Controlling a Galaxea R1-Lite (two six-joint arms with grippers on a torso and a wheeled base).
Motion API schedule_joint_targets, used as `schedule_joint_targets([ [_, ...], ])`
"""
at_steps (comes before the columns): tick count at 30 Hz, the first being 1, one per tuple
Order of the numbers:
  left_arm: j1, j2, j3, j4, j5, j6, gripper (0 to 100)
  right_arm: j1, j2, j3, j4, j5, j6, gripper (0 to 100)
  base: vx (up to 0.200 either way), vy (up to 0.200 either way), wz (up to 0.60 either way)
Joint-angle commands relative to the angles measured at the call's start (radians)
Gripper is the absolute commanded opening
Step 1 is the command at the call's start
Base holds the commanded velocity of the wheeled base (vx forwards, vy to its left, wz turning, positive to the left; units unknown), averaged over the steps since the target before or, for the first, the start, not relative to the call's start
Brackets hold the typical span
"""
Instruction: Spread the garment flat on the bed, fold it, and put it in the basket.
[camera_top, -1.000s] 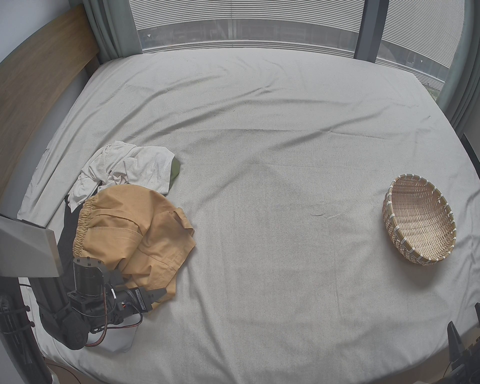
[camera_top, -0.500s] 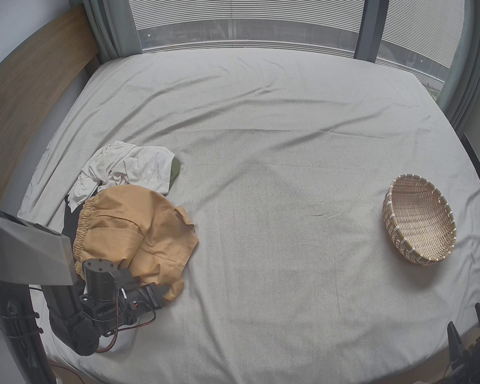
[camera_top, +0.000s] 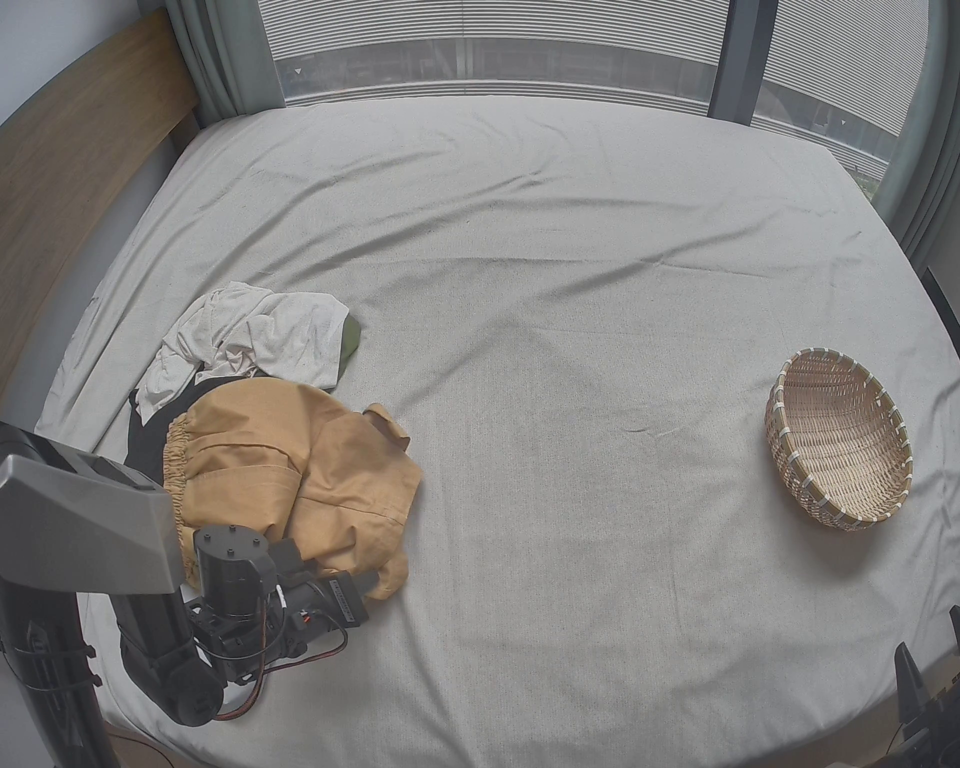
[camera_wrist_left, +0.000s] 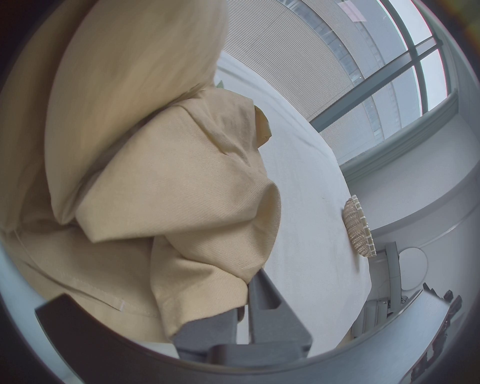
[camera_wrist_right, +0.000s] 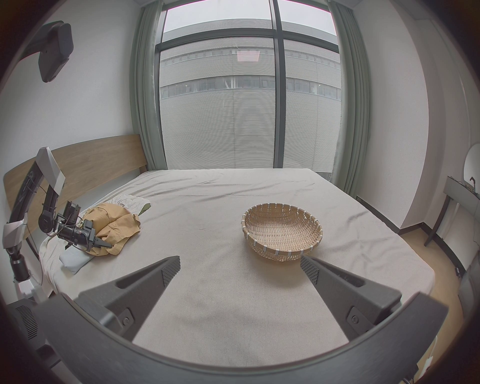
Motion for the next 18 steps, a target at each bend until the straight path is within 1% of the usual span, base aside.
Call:
schedule_joint_targets([
  [1, -0.056, -0.002, -0.014, -0.003, 0.013, -0.007, 0, 0.000, -0.012, 0.016, 0.000, 0.001, 0.000, 100, 0.000, 0.000, 0.00],
  [9, -0.136, 0.005, -0.057, -0.006, 0.023, -0.009, 0, -0.002, -0.012, 0.016, 0.000, 0.000, 0.000, 100, 0.000, 0.000, 0.00],
  [18, -0.202, 0.077, -0.104, -0.028, 0.026, -0.017, 0, -0.002, -0.012, 0.016, 0.000, 0.000, 0.000, 100, 0.000, 0.000, 0.00],
])
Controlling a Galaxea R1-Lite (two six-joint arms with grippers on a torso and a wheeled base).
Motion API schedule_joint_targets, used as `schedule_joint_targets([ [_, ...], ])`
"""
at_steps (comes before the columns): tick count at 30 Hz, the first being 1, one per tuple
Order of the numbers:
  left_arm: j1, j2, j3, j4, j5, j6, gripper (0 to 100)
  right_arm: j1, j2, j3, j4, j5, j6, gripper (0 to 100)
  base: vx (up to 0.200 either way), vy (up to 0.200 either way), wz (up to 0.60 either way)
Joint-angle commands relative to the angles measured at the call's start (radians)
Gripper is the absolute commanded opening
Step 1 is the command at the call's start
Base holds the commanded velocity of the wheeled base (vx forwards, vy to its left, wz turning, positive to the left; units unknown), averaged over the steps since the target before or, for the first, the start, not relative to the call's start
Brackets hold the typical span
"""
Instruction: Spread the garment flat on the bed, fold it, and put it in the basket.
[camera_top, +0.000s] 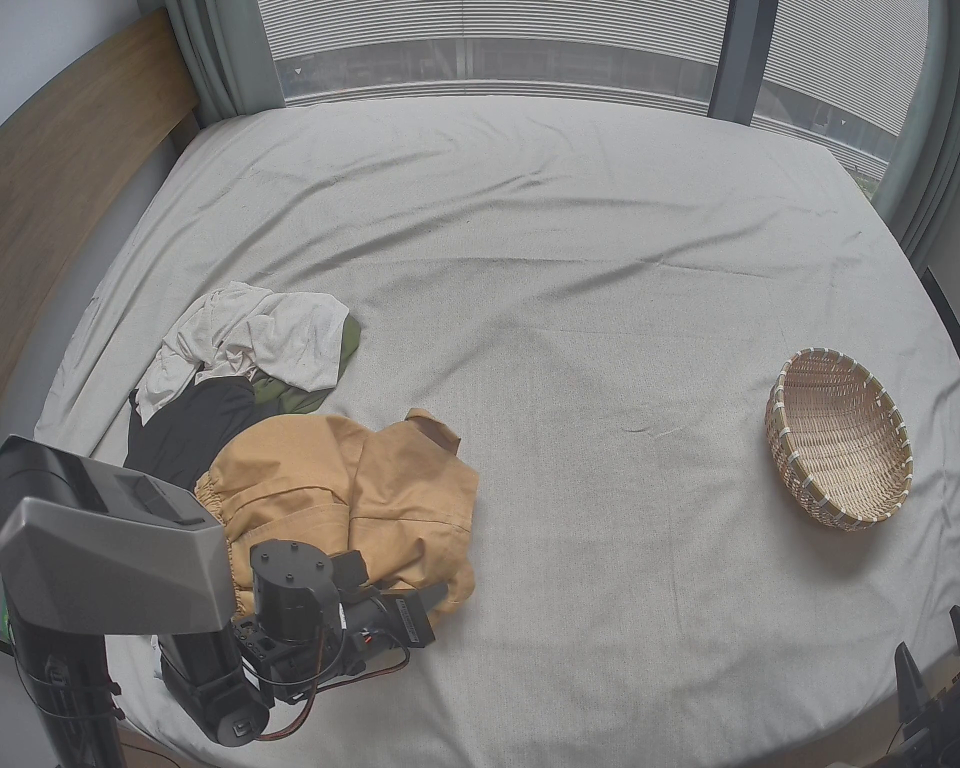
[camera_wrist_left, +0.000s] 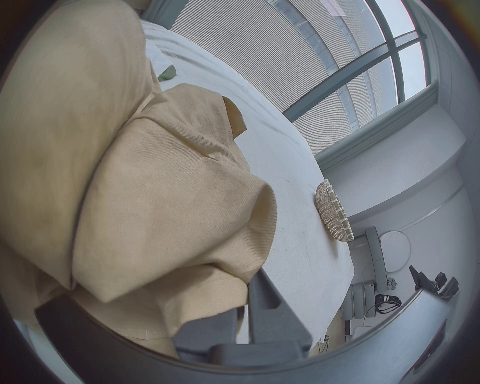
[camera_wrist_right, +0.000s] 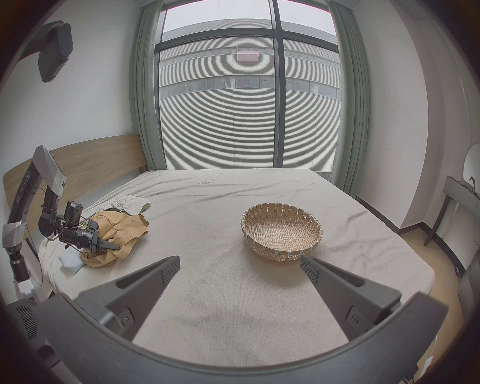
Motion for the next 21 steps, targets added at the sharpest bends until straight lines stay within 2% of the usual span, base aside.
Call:
schedule_joint_targets([
  [1, -0.043, 0.060, -0.033, -0.029, 0.002, -0.002, 0, 0.000, -0.012, 0.016, 0.000, 0.000, -0.001, 100, 0.000, 0.000, 0.00],
  [21, -0.209, 0.122, -0.191, -0.042, 0.004, -0.035, 0, 0.000, -0.012, 0.016, 0.000, 0.000, -0.001, 100, 0.000, 0.000, 0.00],
])
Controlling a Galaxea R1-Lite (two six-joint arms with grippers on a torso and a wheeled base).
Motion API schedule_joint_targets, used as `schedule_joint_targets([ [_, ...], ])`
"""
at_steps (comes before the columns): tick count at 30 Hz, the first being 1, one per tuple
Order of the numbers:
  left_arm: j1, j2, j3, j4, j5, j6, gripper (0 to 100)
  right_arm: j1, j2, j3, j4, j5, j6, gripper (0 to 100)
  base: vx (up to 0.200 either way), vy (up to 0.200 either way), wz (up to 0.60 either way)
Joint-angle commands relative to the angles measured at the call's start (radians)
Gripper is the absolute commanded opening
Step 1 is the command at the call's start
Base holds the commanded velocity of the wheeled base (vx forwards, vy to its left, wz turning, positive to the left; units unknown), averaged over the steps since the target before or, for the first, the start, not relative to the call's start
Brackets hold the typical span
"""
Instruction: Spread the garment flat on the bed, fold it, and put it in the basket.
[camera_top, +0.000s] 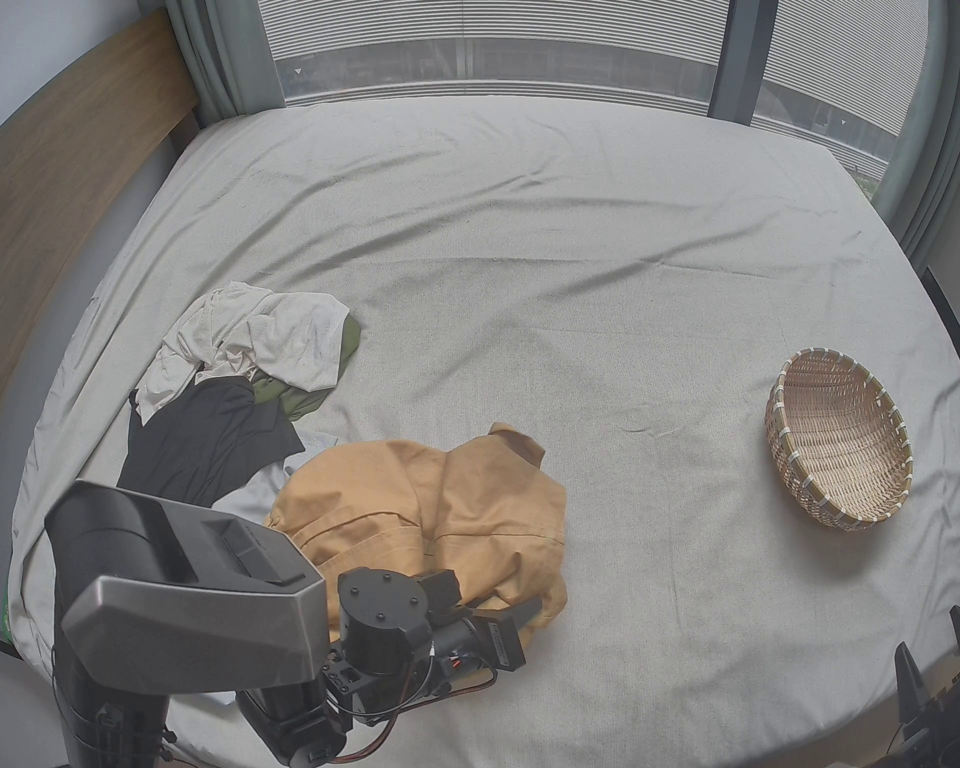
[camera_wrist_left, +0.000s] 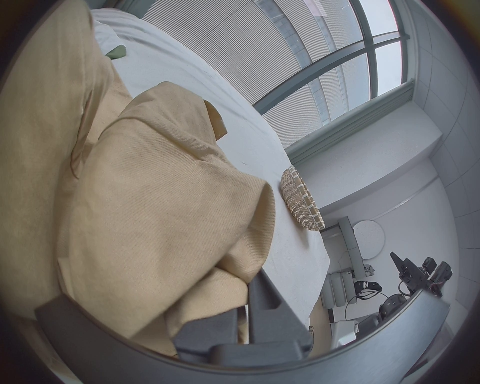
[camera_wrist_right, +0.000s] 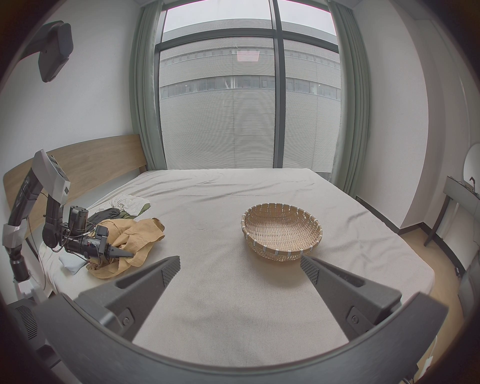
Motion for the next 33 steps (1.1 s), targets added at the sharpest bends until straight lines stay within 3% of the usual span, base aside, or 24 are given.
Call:
schedule_joint_targets([
  [1, -0.031, 0.015, -0.029, 0.001, 0.000, -0.005, 0, 0.000, -0.012, 0.016, 0.000, 0.000, 0.000, 100, 0.000, 0.000, 0.00],
  [20, -0.116, 0.079, -0.146, 0.010, -0.001, -0.006, 0, 0.000, -0.012, 0.016, 0.000, 0.000, 0.000, 100, 0.000, 0.000, 0.00],
  [33, -0.130, 0.119, -0.172, 0.004, 0.000, -0.006, 0, 0.002, -0.012, 0.016, 0.000, 0.000, 0.000, 100, 0.000, 0.000, 0.00],
])
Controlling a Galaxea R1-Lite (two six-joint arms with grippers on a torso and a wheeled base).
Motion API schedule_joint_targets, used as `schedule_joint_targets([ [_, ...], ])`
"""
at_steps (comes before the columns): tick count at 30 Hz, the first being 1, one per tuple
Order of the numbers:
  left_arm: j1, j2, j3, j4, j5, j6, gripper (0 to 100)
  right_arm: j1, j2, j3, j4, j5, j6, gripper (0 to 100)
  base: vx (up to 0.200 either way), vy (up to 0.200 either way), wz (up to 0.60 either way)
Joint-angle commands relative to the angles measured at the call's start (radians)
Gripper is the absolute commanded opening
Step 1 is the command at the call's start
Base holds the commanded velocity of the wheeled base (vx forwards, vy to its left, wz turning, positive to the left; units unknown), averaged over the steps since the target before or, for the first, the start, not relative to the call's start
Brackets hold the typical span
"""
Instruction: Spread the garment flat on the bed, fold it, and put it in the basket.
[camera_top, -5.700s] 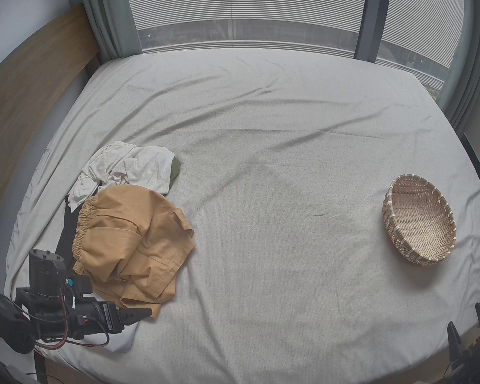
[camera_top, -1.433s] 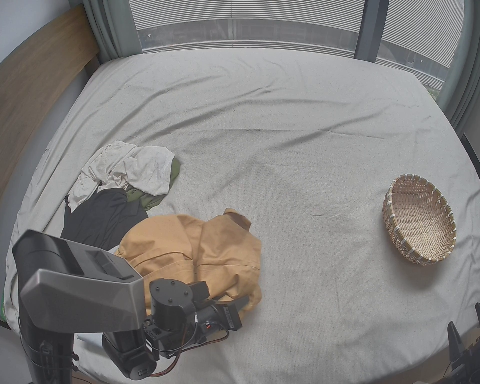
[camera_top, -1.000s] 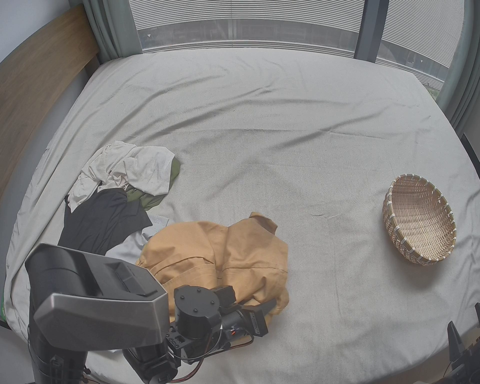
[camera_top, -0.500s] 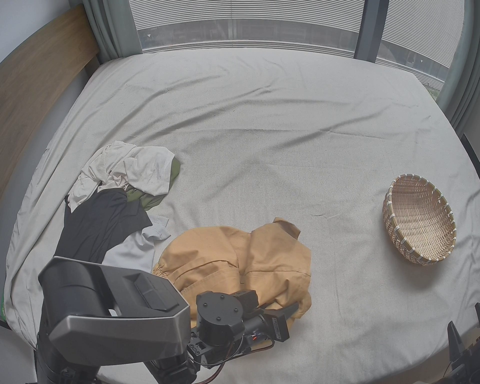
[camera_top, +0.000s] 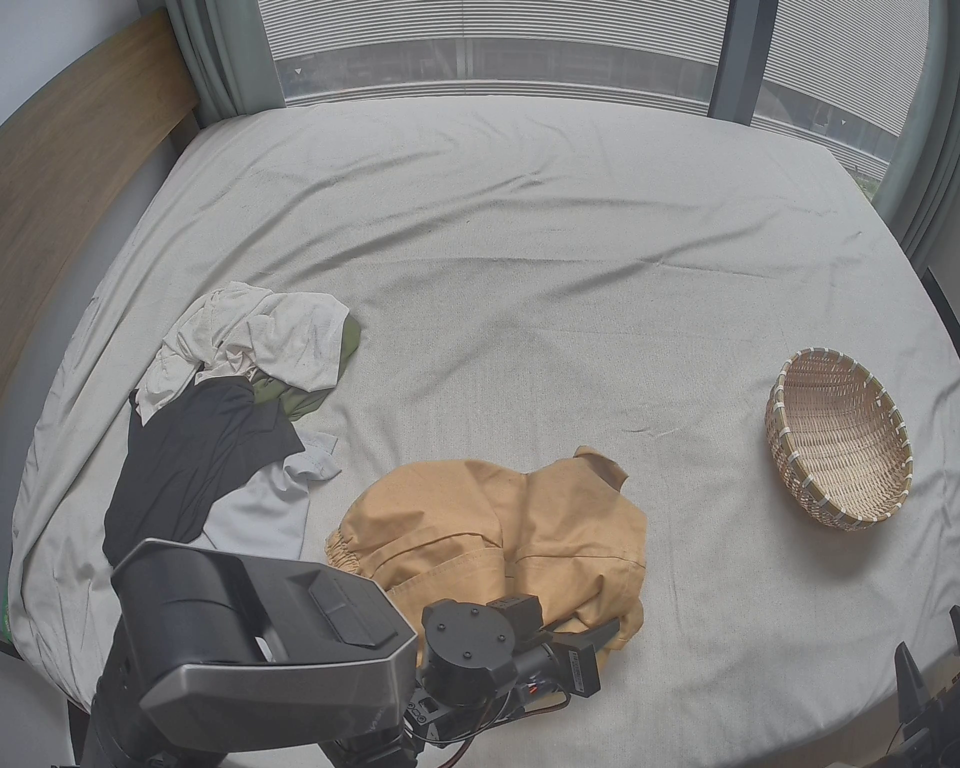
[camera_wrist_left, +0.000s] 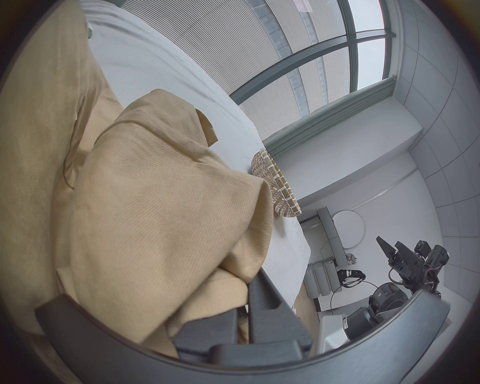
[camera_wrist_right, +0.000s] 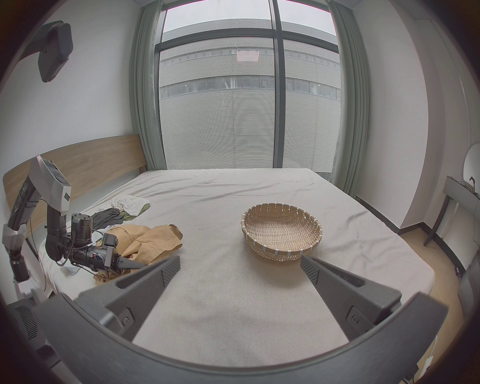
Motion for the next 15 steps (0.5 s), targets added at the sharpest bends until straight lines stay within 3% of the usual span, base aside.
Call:
schedule_joint_targets([
  [1, -0.001, 0.012, -0.009, -0.001, 0.000, 0.000, 0, 0.000, -0.012, 0.016, 0.000, 0.000, -0.001, 100, 0.000, 0.000, 0.00],
  [8, 0.000, 0.011, 0.004, -0.001, -0.001, 0.001, 0, 0.002, -0.012, 0.016, 0.000, 0.000, -0.001, 100, 0.000, 0.000, 0.00],
  [9, -0.001, 0.011, 0.011, -0.001, -0.001, 0.000, 100, 0.002, -0.013, 0.016, 0.000, 0.000, 0.001, 100, 0.000, 0.000, 0.00],
  [15, -0.003, 0.000, 0.016, -0.004, 0.005, -0.002, 100, 0.002, -0.013, 0.016, 0.000, 0.000, -0.001, 100, 0.000, 0.000, 0.00],
])
